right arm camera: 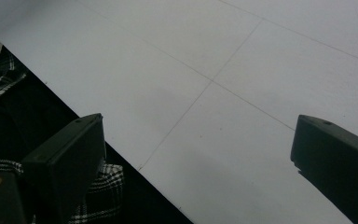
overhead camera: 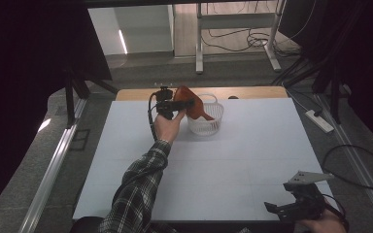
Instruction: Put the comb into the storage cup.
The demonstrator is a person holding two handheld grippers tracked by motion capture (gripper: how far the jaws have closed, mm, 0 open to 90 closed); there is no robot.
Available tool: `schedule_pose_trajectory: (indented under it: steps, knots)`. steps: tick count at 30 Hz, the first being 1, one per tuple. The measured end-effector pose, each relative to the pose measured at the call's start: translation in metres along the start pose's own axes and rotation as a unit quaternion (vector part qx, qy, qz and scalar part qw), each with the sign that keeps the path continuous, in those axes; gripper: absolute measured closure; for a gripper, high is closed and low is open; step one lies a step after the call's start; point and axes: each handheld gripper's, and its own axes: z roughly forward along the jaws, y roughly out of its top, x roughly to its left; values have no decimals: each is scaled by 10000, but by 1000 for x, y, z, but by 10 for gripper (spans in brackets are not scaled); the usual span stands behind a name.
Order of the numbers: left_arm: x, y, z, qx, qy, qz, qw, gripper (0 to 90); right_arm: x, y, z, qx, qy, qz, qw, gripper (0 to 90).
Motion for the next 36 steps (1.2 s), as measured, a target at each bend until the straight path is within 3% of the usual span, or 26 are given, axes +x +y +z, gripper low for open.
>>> schedule_pose_trajectory:
  steps: [12, 22, 26, 36]
  knots:
    - [0, 1, -1, -30, 37, 187, 9998, 312, 0, 0, 0, 1, -11, 23, 10000, 32]
    - [-1, 5, -9, 103, 90, 827, 9965, 155, 0, 0, 0, 15, -12, 14, 10000, 32]
    - [-1, 7, -14, 213, 120, 1173, 9928, 101, 0, 0, 0, 20, -14, 15, 10000, 32]
    - [0, 6, -21, 434, 450, 1942, 9790, 22, 0, 0, 1, 31, -8, 24, 10000, 32]
